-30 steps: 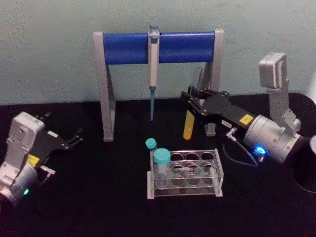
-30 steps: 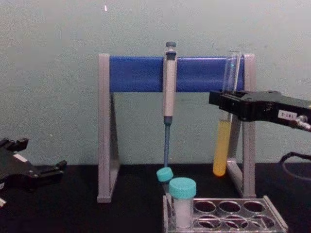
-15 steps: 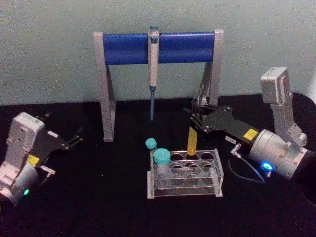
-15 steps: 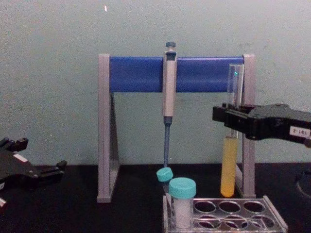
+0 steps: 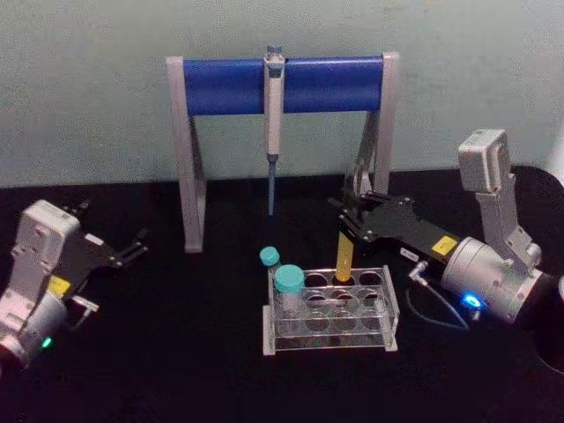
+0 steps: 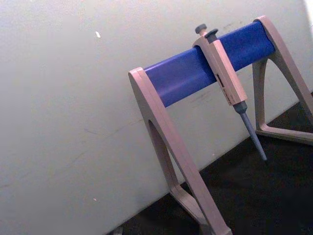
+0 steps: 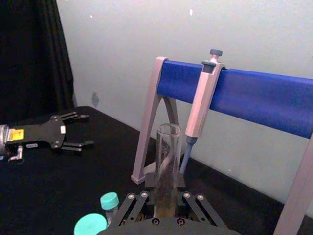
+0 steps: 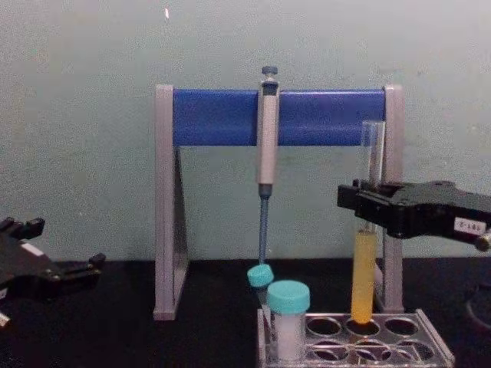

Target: Pick up the test tube from the test tube rack, shake it, then place it back into the test tube rack.

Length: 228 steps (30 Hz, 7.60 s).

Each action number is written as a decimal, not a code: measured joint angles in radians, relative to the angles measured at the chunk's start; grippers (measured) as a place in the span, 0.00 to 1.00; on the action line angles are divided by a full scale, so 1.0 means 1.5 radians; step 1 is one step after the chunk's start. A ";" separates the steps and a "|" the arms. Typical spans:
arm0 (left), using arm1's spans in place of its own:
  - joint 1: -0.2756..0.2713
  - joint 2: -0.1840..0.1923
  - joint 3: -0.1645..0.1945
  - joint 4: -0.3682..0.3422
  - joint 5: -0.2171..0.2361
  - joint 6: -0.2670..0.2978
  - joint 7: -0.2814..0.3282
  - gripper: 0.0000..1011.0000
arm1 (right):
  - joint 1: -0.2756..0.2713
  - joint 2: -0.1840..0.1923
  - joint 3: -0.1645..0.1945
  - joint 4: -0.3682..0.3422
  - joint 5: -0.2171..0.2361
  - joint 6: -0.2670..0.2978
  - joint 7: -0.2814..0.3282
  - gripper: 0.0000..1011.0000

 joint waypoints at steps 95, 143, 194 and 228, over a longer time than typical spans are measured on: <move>0.000 0.000 0.000 0.000 0.000 0.000 0.000 1.00 | -0.003 -0.023 -0.019 0.069 -0.035 0.017 0.007 0.61; 0.000 0.000 0.000 0.000 0.000 0.000 0.000 1.00 | -0.188 0.015 0.104 -0.107 -0.096 -0.013 -0.170 0.99; 0.000 0.000 0.000 0.000 0.000 0.000 0.000 1.00 | -0.153 -0.064 0.103 0.023 -0.202 -0.014 -0.250 0.99; 0.000 0.000 0.000 0.000 0.000 0.000 0.000 1.00 | -0.153 -0.064 0.103 0.022 -0.201 -0.014 -0.250 0.99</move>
